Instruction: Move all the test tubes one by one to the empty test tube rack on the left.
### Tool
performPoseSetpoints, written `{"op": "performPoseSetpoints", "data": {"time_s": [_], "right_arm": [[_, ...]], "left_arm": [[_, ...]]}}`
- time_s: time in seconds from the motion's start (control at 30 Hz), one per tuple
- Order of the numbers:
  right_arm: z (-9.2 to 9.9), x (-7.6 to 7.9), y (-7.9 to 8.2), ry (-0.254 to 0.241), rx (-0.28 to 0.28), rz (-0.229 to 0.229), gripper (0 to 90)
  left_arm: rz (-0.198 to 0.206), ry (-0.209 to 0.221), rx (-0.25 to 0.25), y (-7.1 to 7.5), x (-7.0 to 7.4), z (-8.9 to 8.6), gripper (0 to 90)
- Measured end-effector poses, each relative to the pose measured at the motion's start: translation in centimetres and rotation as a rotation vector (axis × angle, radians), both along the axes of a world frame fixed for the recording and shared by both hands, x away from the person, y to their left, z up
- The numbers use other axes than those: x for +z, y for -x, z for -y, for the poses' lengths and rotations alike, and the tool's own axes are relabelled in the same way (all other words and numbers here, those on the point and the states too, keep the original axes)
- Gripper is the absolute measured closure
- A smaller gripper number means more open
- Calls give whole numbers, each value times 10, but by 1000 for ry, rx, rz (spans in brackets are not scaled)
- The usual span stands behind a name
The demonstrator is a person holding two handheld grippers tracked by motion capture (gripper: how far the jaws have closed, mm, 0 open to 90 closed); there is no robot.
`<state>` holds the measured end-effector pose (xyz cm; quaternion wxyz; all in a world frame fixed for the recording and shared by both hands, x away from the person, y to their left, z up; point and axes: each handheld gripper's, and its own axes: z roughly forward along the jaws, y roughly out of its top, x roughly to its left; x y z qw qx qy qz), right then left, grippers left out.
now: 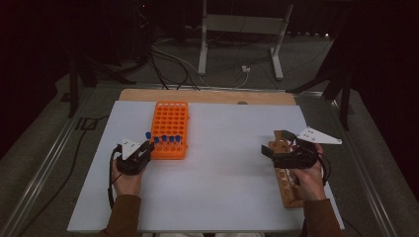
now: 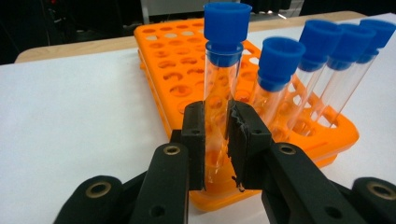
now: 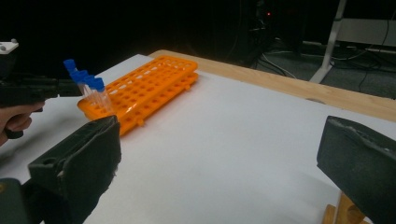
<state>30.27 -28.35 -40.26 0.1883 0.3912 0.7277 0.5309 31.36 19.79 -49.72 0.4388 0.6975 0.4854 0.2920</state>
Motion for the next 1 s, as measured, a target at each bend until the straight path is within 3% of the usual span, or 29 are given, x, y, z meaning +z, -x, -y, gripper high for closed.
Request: {"op": "performPoseSetpoints", "data": {"time_s": [0.63, 1.0], "right_arm": [[1, -3, 3, 6, 3, 1, 0], [3, -3, 5, -2, -2, 14, 0]], "left_arm": [[-42, -59, -9, -2, -5, 4, 782], [-54, -42, -6, -3, -5, 3, 777]]}}
